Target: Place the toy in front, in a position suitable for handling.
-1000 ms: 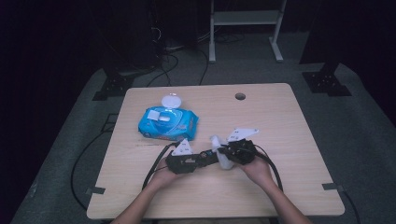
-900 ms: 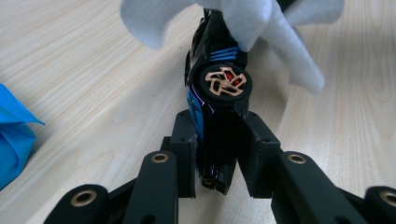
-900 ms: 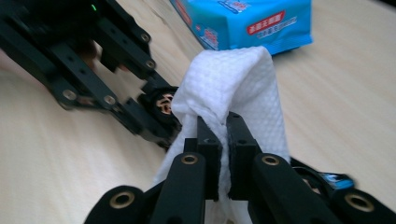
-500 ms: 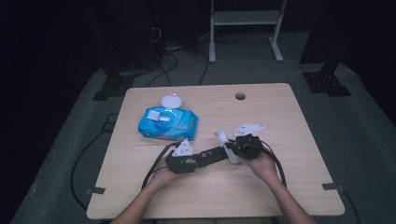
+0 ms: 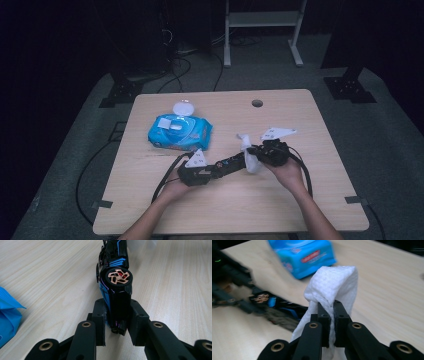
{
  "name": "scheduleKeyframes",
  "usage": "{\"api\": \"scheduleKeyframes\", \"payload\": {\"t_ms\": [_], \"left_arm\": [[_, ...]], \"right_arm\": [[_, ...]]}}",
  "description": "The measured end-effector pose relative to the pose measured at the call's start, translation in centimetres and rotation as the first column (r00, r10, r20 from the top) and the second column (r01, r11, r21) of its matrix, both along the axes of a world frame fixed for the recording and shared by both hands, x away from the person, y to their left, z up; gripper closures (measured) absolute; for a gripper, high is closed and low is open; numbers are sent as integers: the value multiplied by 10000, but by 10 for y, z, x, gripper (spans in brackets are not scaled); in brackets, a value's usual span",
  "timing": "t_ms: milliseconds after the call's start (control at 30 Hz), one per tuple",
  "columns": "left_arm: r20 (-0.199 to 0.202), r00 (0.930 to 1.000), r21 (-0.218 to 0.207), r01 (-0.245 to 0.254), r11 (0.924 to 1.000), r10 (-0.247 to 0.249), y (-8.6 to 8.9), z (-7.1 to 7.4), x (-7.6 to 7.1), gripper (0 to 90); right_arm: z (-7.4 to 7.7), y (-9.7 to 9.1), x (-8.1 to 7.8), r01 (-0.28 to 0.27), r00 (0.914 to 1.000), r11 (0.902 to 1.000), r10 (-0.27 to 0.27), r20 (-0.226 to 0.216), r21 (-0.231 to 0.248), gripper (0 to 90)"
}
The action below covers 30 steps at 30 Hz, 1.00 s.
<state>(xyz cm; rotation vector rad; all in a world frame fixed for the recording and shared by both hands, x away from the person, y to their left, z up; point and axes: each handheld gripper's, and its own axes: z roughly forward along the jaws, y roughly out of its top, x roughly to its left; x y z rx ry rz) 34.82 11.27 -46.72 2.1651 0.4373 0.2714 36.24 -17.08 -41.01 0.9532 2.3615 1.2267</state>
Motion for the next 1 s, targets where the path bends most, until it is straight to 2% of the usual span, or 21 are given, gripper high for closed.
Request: {"api": "scheduleKeyframes", "payload": {"t_ms": [67,133,167,233,300,367,433,467,533,600,700,800,867,900,933,967,1000], "left_arm": [[-26,10000,-13,7,10000,-7,0,0,-1,702],[15,10000,-2,25,10000,-25,0,0,0,703],[-11,10000,-3,35,10000,-35,0,0,1,704],[-27,10000,-37,6,10000,-6,-1,0,1,704],[17,10000,-3,29,10000,-29,-2,0,1,704],[30,10000,-26,2,10000,-2,-3,0,0,704],[-44,10000,-3,6,10000,-6,-2,0,1,704],[-46,10000,3,-8,10000,8,-1,0,1,704],[-17,10000,19,-31,10000,31,0,0,1,705],[-32,10000,-7,-52,10000,52,0,0,1,705],[-5,10000,22,-32,10000,32,-1,0,1,705],[41,10000,58,-23,10000,22,-1,0,1,705],[41,10000,147,29,9999,-29,-2,1,2,704],[-35,10000,108,53,9999,-52,-3,2,2,703],[-93,10000,37,29,10000,-29,-3,3,2,687],[-148,9998,39,-115,9999,116,-5,5,3,629],[-128,9993,103,-353,9993,354,-7,6,4,513]], "right_arm": [[-6,8,1,111,9999,9970,-115,-53,-760,858],[-8,12,0,217,9997,9973,-221,-42,-706,859],[-7,15,-2,138,9999,9962,-137,23,-855,860],[-5,23,-5,-128,9999,9967,129,15,-797,860],[-4,38,-7,-645,9979,9946,640,-90,-814,860],[-5,57,-10,-1149,9932,9913,1135,-247,-642,860],[-7,76,-14,-1704,9851,9841,1689,-335,-501,860],[-7,84,-15,-1971,9802,9789,1957,-290,-544,859],[-6,91,-17,-2060,9786,9749,2054,-157,-840,859],[-4,84,-15,-1847,9828,9782,1844,-122,-951,859],[-1,60,-8,-1113,9936,9854,1128,45,-1290,858],[2,28,-3,-391,9991,9945,402,93,-974,858],[0,12,-1,130,9999,9961,-122,98,-874,859],[-2,7,1,221,9998,9967,-223,-12,-782,859],[-5,5,1,249,9996,9957,-257,-76,-892,859],[-7,6,0,228,9997,9956,-233,-41,-908,859],[-8,7,-1,186,9998,9959,-185,26,-887,859]]}}
